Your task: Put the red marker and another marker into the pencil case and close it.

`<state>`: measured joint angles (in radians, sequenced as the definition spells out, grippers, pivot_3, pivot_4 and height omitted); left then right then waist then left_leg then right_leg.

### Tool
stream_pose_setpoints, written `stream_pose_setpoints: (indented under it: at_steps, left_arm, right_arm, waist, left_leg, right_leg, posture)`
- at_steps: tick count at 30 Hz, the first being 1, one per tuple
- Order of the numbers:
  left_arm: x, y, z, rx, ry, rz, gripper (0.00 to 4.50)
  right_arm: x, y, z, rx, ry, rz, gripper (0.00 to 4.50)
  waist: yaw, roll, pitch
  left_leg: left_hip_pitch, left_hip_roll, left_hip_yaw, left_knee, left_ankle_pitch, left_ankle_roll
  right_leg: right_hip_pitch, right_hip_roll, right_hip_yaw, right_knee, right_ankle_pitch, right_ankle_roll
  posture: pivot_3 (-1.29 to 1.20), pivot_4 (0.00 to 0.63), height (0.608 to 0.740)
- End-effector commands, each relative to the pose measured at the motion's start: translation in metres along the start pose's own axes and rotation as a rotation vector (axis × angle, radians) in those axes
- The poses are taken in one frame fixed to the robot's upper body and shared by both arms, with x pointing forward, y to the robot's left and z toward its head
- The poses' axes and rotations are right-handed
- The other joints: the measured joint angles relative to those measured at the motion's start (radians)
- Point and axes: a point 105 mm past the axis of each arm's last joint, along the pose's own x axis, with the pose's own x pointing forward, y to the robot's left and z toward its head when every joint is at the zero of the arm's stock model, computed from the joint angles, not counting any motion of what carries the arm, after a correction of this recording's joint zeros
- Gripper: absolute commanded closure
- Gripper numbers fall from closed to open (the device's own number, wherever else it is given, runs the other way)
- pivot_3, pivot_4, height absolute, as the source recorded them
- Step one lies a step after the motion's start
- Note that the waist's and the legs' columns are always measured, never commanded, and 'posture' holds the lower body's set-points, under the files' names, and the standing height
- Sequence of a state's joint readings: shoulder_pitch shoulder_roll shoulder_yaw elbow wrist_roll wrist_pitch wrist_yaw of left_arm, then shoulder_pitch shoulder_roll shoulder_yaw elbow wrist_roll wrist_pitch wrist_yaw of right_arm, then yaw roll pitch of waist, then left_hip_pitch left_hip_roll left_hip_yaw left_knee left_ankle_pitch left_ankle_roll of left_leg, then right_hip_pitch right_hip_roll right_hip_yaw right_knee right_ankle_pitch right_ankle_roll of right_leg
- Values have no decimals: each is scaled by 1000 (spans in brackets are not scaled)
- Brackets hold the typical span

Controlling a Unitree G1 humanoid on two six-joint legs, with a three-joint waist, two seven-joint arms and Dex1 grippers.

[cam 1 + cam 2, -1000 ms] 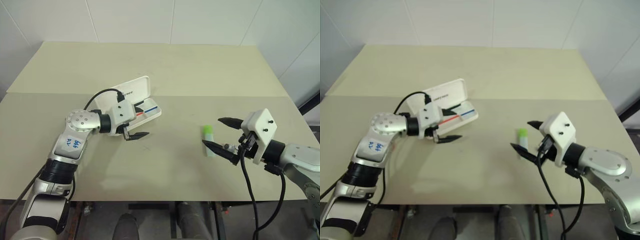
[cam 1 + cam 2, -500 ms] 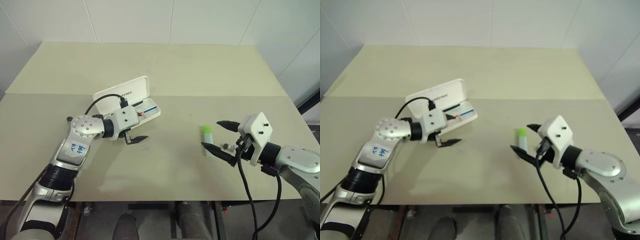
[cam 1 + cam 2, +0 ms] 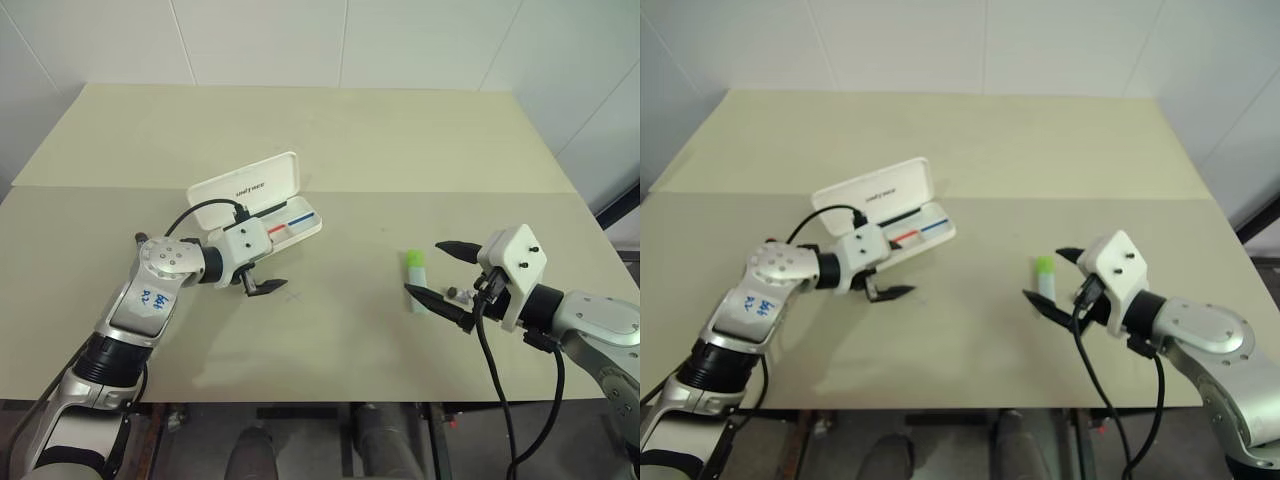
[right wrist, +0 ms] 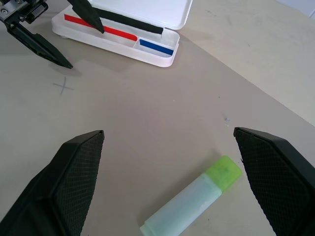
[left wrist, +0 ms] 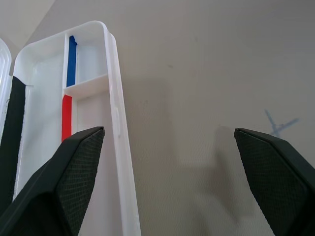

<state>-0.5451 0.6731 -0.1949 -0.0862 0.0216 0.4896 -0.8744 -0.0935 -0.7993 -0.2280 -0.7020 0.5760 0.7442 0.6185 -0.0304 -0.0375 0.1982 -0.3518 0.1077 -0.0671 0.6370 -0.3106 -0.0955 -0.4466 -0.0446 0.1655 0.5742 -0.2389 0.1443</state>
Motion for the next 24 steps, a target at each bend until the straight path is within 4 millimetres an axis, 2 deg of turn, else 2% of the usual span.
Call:
stream_pose_setpoints:
  at_steps: [1, 24]
  left_arm:
    - [-1, 4, 4, 39, 23, 30, 0]
    - [7, 4, -8, 27, 157, -1, 0]
  right_arm:
    - [-4, -5, 7, -37, -11, -25, 34]
    - [-6, 1, 6, -31, 11, -22, 34]
  waist:
    - [0, 0, 0]
    - [0, 0, 0]
  left_leg:
    - [0, 0, 0, 0, 0, 0]
    - [1, 0, 0, 0, 0, 0]
  right_leg:
    - [0, 0, 0, 0, 0, 0]
    - [0, 0, 0, 0, 0, 0]
  posture:
    - [0, 150, 740]
    - [0, 150, 740]
